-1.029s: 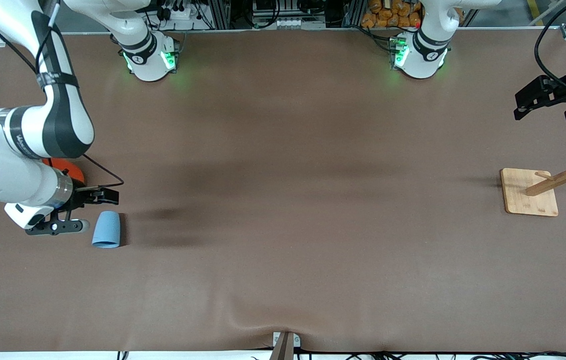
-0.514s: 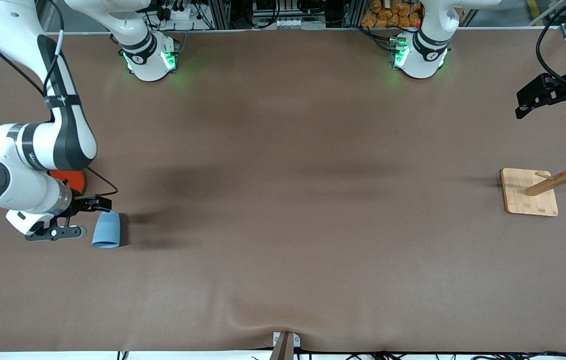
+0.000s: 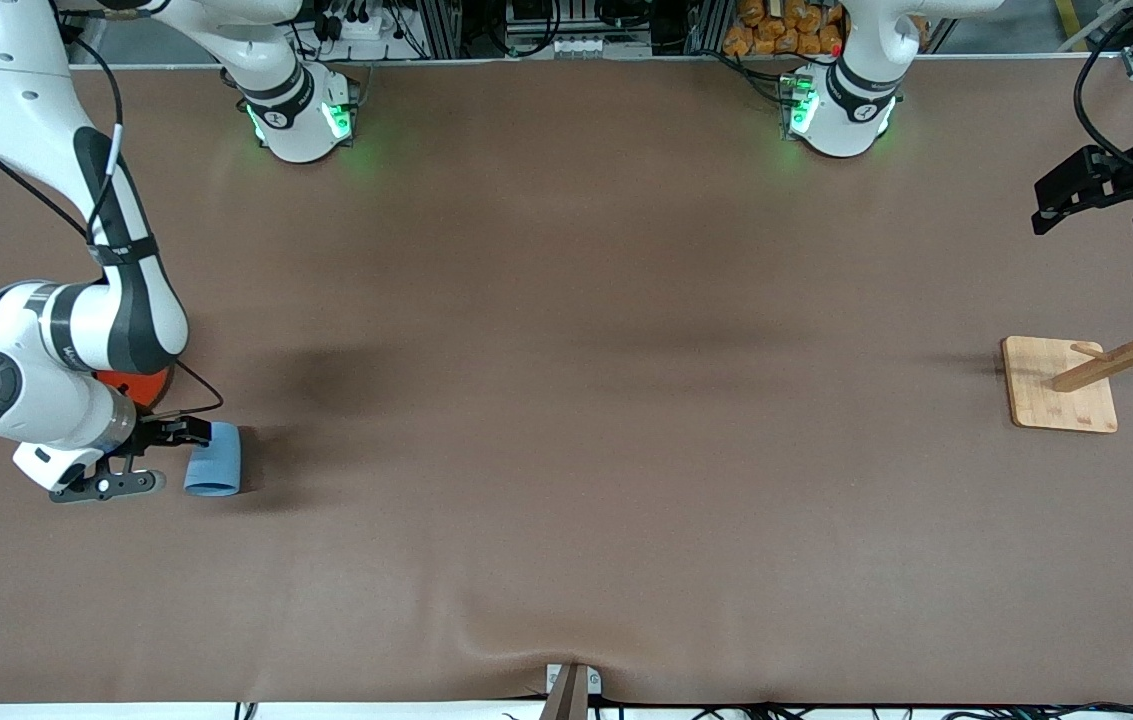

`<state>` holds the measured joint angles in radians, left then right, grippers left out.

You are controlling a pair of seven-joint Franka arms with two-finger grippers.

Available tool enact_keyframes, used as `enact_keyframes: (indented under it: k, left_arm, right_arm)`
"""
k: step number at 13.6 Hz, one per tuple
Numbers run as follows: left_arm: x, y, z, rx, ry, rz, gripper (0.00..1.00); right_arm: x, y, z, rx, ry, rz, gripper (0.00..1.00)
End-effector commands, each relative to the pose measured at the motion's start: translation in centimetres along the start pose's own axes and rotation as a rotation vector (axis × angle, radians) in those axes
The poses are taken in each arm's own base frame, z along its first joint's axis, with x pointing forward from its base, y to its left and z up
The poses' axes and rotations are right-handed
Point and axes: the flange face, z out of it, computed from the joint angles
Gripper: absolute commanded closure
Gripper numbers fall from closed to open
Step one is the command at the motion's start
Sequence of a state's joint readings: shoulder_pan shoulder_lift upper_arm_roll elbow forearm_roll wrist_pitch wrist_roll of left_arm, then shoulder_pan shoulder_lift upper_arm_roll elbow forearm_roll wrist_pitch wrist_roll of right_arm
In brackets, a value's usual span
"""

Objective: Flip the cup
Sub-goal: 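Move the right gripper down over the lying blue cup, then close the right gripper on the blue cup's rim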

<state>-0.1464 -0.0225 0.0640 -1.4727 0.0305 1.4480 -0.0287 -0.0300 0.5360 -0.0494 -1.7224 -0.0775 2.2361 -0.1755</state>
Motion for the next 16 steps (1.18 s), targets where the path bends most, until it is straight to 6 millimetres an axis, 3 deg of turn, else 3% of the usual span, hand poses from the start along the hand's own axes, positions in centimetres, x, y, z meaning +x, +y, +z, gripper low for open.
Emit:
enact_keyframes:
  k: [1,4,7,16]
  left_arm:
    - [-0.5,-0.3,-0.6,-0.009,-0.006,0.007,0.00]
    - [-0.4,-0.1,-0.4,-0.009,-0.010,-0.002,0.00]
    - [-0.2,0.0,-0.1,-0.010,-0.012,-0.002,0.00]
    - [0.5,0.0,0.8,-0.007,-0.021,0.001,0.00]
  right_arm:
    - [0.8,0.1,1.2,-0.016,0.038,-0.020,0.00]
    - [1.4,-1.3,3.0,-0.004,0.028,-0.032,0.00]
    - [1.6,-1.0,5.4,-0.008,0.046,-0.071,0.00]
    - [1.7,-0.7,8.2,-0.002,0.070,-0.067,0.00]
